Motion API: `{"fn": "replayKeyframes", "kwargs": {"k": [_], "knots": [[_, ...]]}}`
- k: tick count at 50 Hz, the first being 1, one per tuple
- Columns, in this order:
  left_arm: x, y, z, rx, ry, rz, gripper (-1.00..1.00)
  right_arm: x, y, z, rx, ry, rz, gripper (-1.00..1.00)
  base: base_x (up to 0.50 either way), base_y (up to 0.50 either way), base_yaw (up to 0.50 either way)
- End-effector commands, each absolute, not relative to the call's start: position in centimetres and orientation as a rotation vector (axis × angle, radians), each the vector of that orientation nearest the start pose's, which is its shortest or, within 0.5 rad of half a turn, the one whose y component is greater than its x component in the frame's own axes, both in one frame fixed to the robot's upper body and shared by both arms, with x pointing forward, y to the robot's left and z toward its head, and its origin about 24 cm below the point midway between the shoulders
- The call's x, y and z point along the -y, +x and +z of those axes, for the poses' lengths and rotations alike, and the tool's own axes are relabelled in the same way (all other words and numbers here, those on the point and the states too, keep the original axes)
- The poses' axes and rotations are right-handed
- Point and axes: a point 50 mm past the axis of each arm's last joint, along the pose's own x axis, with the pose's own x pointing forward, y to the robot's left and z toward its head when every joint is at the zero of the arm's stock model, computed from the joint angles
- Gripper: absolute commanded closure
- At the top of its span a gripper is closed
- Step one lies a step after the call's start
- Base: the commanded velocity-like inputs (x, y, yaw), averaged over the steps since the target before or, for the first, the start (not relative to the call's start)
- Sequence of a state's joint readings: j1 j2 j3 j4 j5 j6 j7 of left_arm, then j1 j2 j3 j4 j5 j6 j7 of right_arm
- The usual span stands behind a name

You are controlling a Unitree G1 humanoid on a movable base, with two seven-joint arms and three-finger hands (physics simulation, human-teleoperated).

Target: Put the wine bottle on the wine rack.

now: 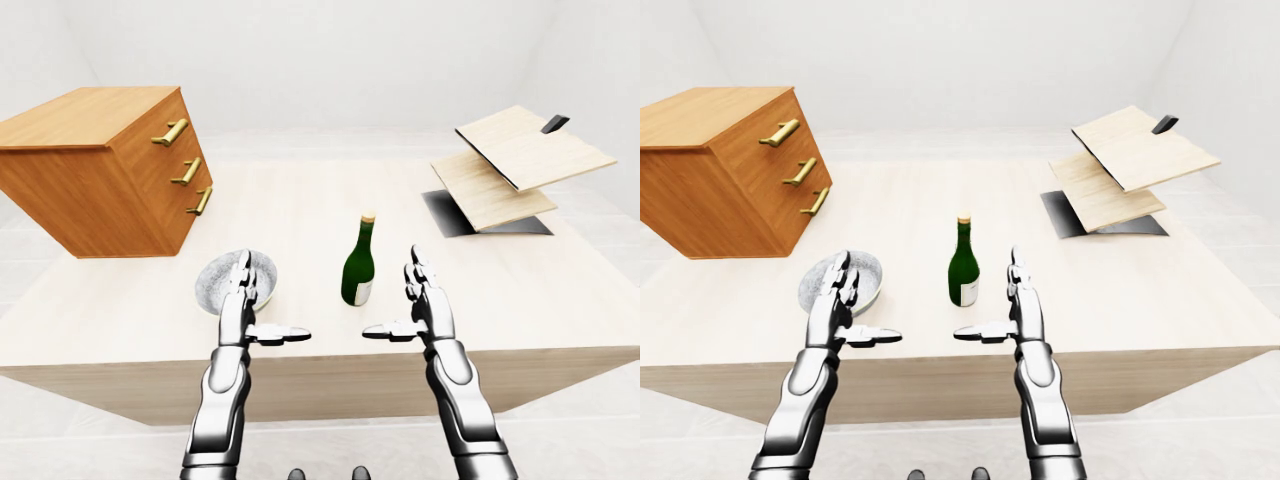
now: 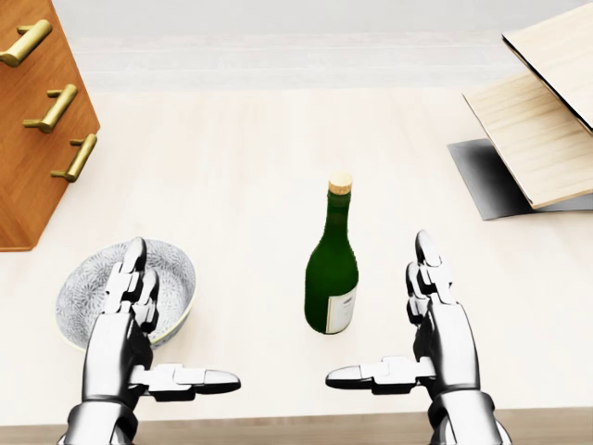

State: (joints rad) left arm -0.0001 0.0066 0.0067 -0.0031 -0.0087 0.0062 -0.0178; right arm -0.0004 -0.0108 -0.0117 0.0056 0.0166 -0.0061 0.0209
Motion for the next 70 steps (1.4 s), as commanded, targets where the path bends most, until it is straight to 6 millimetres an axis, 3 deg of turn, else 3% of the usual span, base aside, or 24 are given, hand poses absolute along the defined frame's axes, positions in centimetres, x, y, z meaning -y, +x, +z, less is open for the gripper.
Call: {"fn": "replayKeyframes", "kwargs": {"k": [1, 21, 27, 33, 41, 48, 52, 54, 60, 70], "knots": [[-16.0, 25.2, 4.6, 0.005, -0.018, 0.008, -1.0, 16.2, 25.3, 5.0, 0.019, -0.005, -0.001, -1.0, 0.0, 0.0, 0.0], [-16.7, 21.5, 11.9, 0.285, 0.03, 0.037, -1.0, 17.6, 24.0, 11.7, 0.276, -0.004, -0.009, -1.0, 0.0, 0.0, 0.0], [-15.9, 20.7, 12.5, 0.31, 0.029, 0.02, -1.0, 17.6, 23.9, 10.5, 0.222, -0.006, -0.001, -1.0, -0.03, 0.0, 0.0], [-16.0, 20.9, 13.7, 0.365, -0.003, 0.046, -1.0, 17.2, 23.8, 10.9, 0.241, -0.018, 0.014, -1.0, -0.35, 0.06, 0.0], [-15.6, 21.2, 12.9, 0.333, -0.016, 0.031, -1.0, 17.0, 23.6, 10.9, 0.241, -0.016, 0.025, -1.0, -0.28, -0.27, 0.0], [-15.3, 21.7, 11.7, 0.279, -0.018, 0.025, -1.0, 17.5, 24.0, 8.6, 0.142, 0.004, 0.017, -1.0, -0.02, -0.49, 0.0], [-15.0, 21.8, 11.6, 0.274, -0.012, 0.017, -1.0, 17.5, 24.0, 9.8, 0.192, 0.007, 0.023, -1.0, 0.0, -0.5, 0.0], [-14.9, 21.9, 11.4, 0.263, -0.006, 0.013, -1.0, 17.5, 23.9, 8.4, 0.134, 0.009, 0.015, -1.0, 0.0, -0.5, 0.0], [-14.9, 21.8, 11.1, 0.25, 0.002, 0.019, -1.0, 17.5, 23.8, 8.3, 0.132, 0.016, 0.024, -1.0, 0.0, -0.5, 0.0], [-15.3, 20.8, 13.3, 0.346, 0.006, 0.033, -1.0, 16.8, 22.7, 9.3, 0.178, 0.071, 0.089, -1.0, 0.0, -0.2, 0.1]]}}
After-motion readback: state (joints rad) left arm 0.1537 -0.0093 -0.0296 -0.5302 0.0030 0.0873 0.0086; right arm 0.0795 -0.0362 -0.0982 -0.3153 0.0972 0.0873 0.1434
